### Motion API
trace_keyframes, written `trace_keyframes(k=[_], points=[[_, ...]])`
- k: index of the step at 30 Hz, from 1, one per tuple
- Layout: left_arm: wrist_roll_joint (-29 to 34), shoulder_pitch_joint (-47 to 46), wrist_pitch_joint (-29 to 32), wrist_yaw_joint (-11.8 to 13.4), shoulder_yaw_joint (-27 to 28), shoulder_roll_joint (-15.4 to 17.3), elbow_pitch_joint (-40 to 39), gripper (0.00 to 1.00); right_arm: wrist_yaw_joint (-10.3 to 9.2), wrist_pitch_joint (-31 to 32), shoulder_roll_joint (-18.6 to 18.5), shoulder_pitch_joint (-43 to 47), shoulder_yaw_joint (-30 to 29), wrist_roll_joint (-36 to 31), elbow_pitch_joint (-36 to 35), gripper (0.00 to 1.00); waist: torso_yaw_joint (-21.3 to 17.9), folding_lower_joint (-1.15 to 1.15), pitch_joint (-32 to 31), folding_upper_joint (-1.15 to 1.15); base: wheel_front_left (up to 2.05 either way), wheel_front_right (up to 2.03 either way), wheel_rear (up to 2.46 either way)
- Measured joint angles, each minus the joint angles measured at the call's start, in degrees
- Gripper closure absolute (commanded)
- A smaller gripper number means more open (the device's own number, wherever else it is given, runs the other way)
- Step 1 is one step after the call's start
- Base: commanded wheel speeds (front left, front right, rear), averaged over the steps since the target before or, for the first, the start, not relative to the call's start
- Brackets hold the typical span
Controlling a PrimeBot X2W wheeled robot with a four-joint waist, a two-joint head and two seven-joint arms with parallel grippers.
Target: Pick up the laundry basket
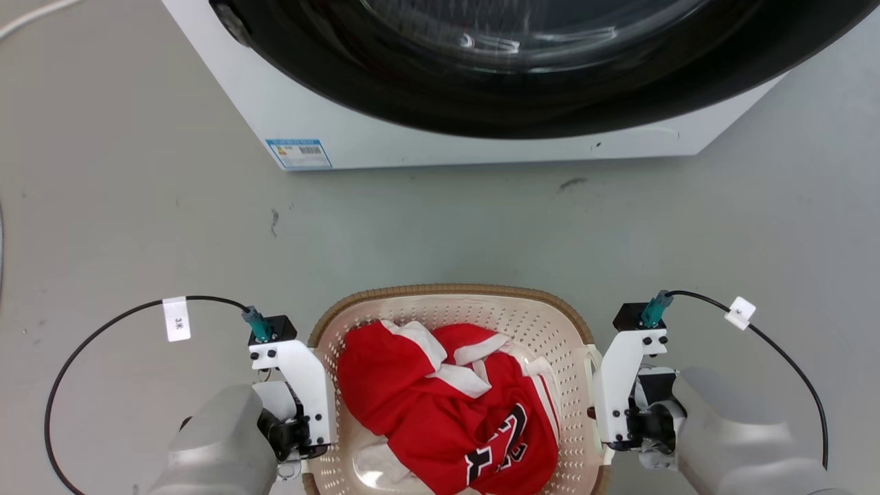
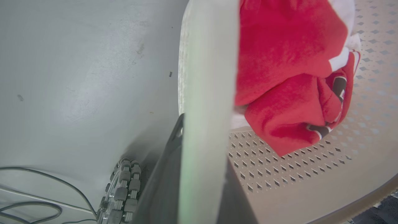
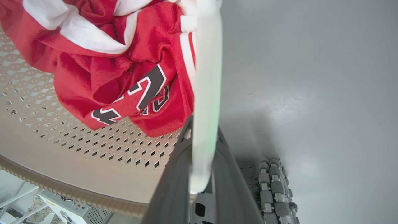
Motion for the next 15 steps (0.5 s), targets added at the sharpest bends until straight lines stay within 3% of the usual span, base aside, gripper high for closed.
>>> trace_keyframes(k=[15], points=[[-2.92, -1.75, 8.89, 0.03, -3.28, 0.07, -1.25, 1.0, 0.02, 10.56, -1.86, -4.24, 1.48, 2.31, -0.69, 1.0, 0.37, 0.0, -9.66, 0.0, 0.0, 0.0, 0.0]])
